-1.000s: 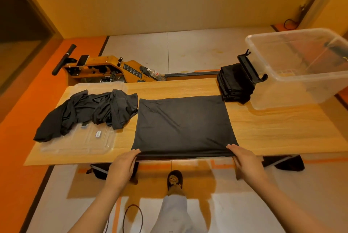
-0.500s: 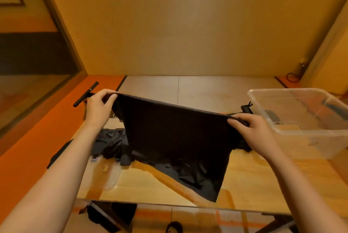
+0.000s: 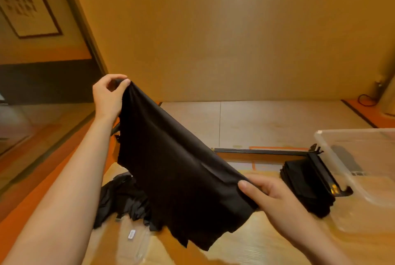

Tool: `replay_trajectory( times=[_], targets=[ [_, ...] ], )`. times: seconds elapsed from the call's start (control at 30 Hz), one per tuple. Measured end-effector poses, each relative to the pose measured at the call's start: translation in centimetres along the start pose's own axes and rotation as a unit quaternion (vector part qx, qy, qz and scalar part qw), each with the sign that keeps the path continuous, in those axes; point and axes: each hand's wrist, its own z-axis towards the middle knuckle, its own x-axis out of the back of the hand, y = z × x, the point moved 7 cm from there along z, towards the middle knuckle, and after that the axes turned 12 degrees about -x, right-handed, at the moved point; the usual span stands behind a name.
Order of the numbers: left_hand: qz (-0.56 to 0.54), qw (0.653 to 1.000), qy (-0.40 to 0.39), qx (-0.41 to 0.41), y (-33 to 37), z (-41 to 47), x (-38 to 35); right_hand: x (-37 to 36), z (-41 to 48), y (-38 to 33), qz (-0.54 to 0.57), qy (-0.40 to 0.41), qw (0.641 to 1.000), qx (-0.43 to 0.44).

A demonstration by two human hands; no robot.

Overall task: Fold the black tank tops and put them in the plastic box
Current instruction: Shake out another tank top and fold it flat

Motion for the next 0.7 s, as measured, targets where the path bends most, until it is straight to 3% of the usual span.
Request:
replay_trajectory(
  times=[0.2,0.27,0.33,0.4,0.47,0.53,0.6,0.7],
  targets=[
    [-0.085,0.983,-0.161,-0.024,1.1,-0.3,-17.9,6.0,2.1,8.3,0.178,0.118,0.973,-0.092],
    [-0.084,0.961,-0.263,-0.027,1.1,-3.7,-26.0,8.2,1.6,13.2,0.198,0.165,0.953,-0.16],
    [-0.069,0.909,-0.411,0.015,-0.1,-9.6,-33.8,10.1,0.4,18.9,0.193,0.218,0.929,-0.23],
    [0.018,0.838,-0.545,0.008,-1.6,-16.9,-38.8,12.0,-1.5,24.6,0.101,0.287,0.899,-0.314],
    [0.103,0.791,-0.601,-0.051,-2.5,-23.3,-39.9,13.2,-3.4,28.3,-0.027,0.327,0.86,-0.39],
    [0.107,0.779,-0.613,-0.074,-3.0,-28.9,-38.0,13.5,-3.7,29.4,-0.102,0.35,0.842,-0.397],
    [0.104,0.782,-0.611,-0.059,-3.7,-33.7,-34.5,12.7,-2.2,29.2,-0.191,0.343,0.85,-0.35],
    [0.145,0.796,-0.586,-0.033,-4.7,-39.6,-28.7,9.8,1.6,29.3,-0.356,0.263,0.859,-0.258]
  ],
)
